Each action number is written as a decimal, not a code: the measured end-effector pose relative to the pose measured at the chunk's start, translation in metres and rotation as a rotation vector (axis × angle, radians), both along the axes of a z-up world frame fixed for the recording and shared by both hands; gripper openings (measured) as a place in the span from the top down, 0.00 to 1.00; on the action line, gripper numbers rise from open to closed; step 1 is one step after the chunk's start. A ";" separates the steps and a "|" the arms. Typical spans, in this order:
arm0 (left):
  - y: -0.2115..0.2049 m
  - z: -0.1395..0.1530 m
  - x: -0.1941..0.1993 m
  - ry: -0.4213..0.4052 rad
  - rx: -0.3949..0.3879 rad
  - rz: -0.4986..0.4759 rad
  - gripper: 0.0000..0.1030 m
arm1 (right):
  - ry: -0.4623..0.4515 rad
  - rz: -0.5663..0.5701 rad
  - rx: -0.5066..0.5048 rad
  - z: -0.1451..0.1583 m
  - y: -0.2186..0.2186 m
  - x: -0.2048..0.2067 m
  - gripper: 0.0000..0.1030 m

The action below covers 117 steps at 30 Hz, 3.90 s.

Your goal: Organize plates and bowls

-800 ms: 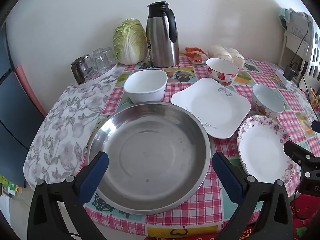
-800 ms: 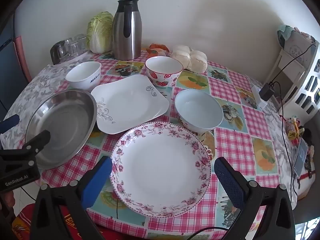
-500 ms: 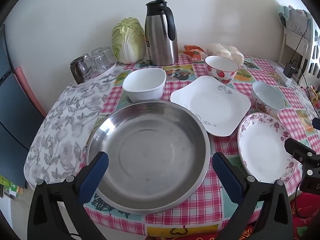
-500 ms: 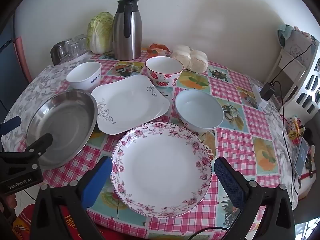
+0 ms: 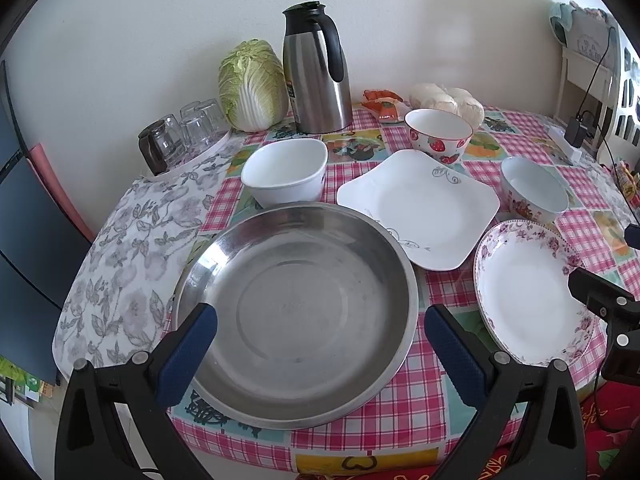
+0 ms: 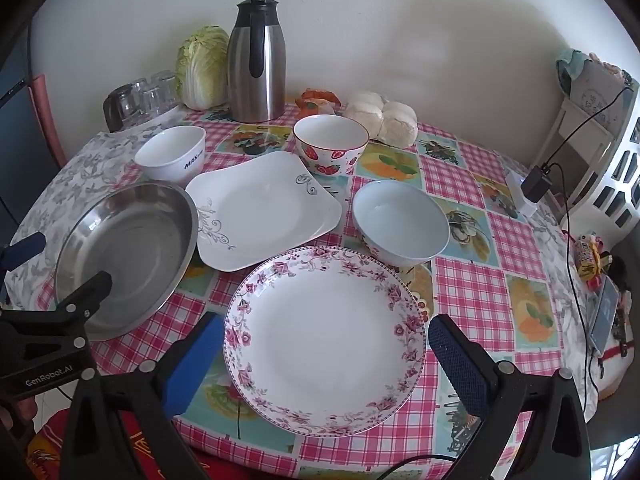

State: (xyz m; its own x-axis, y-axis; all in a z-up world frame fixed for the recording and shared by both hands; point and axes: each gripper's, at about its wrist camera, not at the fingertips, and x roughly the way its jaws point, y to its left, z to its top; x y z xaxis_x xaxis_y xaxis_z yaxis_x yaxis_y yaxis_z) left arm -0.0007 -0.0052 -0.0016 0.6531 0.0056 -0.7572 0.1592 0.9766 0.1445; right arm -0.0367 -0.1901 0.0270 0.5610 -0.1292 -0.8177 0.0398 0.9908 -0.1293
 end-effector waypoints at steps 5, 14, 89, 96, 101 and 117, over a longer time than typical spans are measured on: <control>0.000 -0.001 -0.001 0.001 0.004 -0.004 0.00 | -0.001 -0.001 0.002 0.000 0.000 0.000 0.00; 0.000 -0.004 0.000 0.007 0.005 -0.002 0.00 | -0.002 0.000 0.004 0.001 0.000 0.000 0.00; 0.113 -0.026 0.028 0.035 -0.244 0.296 0.00 | 0.008 0.112 0.307 -0.015 0.025 0.058 0.00; 0.141 -0.042 0.031 0.070 -0.304 0.398 0.00 | 0.056 0.150 0.374 -0.029 0.043 0.071 0.15; 0.155 -0.053 0.033 0.090 -0.364 0.416 0.08 | 0.120 0.201 0.403 -0.043 0.059 0.077 0.32; 0.163 -0.078 0.050 0.181 -0.408 0.366 0.65 | 0.240 0.182 0.418 -0.082 0.077 0.105 0.83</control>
State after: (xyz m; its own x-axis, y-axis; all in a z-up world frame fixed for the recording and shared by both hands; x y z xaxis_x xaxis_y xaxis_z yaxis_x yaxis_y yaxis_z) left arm 0.0494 0.1582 -0.0799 0.5237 -0.1090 -0.8449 -0.2124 0.9437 -0.2535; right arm 0.0686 -0.1133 -0.0551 0.3341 0.3183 -0.8872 -0.1201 0.9480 0.2949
